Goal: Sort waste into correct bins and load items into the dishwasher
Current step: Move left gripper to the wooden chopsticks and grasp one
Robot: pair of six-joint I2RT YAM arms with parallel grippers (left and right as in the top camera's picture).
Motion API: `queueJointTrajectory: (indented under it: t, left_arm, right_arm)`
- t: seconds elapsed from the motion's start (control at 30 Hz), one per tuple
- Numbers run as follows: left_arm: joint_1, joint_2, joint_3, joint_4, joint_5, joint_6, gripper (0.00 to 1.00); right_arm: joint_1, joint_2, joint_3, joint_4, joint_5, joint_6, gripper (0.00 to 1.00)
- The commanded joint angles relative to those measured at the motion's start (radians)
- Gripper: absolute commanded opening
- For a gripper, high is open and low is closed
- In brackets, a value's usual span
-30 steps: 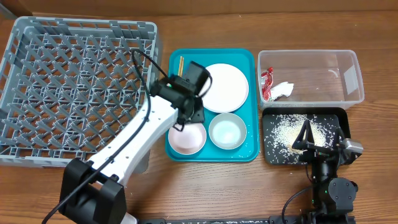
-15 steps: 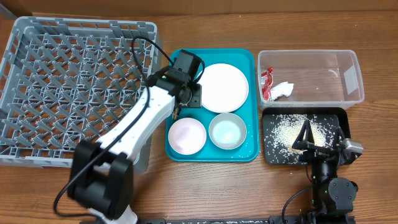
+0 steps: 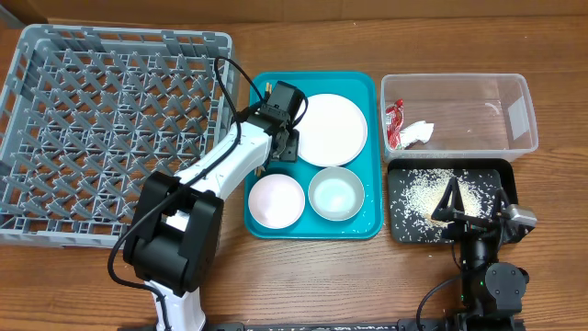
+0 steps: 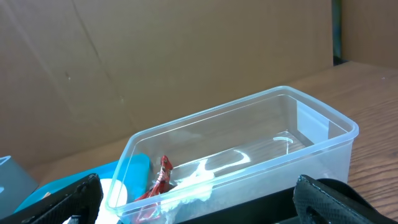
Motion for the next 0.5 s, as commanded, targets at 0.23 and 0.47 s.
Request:
queueJointTrajectory:
  t: [0.23, 0.47]
  left_arm:
    - [0.027, 0.009, 0.000, 0.040, -0.030, 0.045, 0.52]
    - [0.027, 0.010, 0.000, 0.048, -0.008, 0.046, 0.49]
  right_arm:
    - [0.005, -0.011, -0.011, 0.007, 0.007, -0.007, 1.00]
    - [0.005, -0.011, -0.011, 0.007, 0.007, -0.007, 1.00]
